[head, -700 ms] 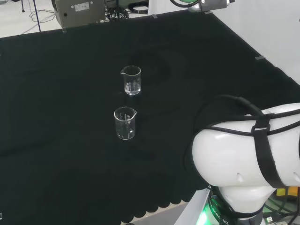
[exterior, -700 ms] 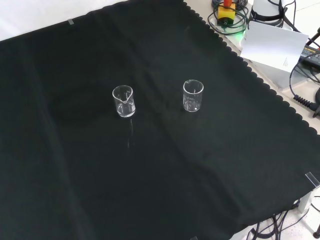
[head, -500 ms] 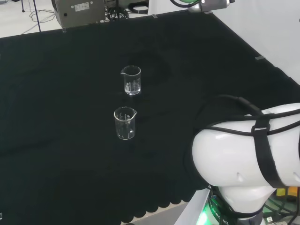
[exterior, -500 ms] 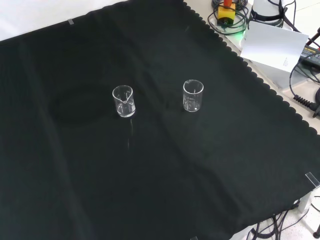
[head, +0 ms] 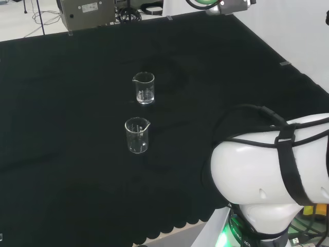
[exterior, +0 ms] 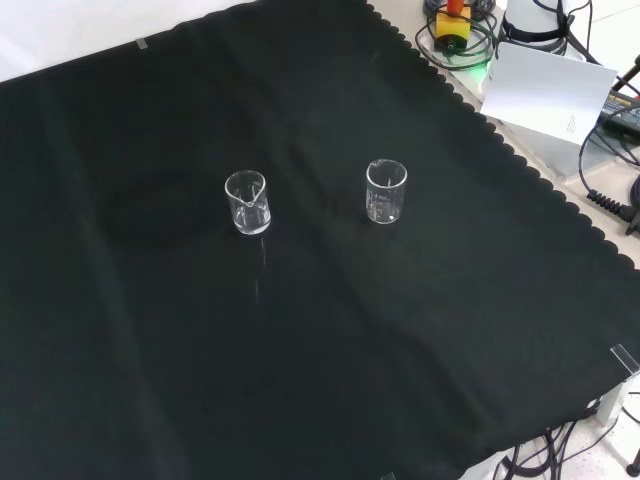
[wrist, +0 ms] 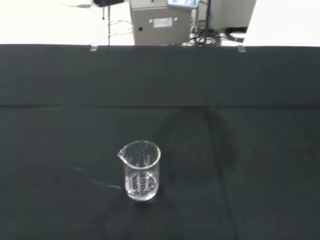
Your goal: Pick up the beaker on the right.
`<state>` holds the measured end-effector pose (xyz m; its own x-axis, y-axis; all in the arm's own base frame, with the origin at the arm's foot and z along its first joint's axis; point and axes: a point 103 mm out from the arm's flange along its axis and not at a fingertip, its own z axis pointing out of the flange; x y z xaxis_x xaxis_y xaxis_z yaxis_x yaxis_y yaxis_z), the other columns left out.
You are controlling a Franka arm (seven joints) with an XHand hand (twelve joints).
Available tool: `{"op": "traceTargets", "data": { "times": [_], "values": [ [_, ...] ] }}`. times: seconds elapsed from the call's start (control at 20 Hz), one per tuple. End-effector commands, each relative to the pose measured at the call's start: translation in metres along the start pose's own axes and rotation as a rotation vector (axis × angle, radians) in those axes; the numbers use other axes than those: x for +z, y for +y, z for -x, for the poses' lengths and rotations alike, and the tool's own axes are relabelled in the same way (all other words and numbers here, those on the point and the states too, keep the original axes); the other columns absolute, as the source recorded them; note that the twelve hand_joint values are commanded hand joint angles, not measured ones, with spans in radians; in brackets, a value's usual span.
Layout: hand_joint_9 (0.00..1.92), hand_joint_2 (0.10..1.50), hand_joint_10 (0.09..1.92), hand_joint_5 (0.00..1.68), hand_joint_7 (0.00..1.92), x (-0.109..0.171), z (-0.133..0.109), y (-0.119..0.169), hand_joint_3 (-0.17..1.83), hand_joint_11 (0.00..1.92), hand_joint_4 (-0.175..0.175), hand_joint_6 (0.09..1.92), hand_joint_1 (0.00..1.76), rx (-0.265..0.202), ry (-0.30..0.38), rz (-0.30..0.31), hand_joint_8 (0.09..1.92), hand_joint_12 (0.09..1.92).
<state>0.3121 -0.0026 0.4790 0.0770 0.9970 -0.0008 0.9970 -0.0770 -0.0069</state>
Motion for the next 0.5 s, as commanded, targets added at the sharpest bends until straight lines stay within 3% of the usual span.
{"op": "traceTargets", "data": {
  "times": [0.05, 0.25, 0.5],
  "values": [
    [0.2, 1.35, 0.73, 0.33, 0.1, 0.017, 0.021, 0.005, 0.05, 0.0, -0.039, 0.09, 0.12, 0.051, 0.03, -0.003, 0.59, 1.4],
    [0.28, 1.31, 0.73, 0.37, 0.16, 0.037, 0.037, 0.017, 0.03, 0.03, -0.047, 0.09, 0.24, 0.08, 0.047, -0.032, 0.64, 1.42],
    [0.34, 1.28, 0.73, 0.38, 0.18, 0.066, 0.058, 0.046, 0.03, 0.06, -0.05, 0.09, 0.28, 0.082, 0.067, -0.056, 0.67, 1.42]
  ]
}}
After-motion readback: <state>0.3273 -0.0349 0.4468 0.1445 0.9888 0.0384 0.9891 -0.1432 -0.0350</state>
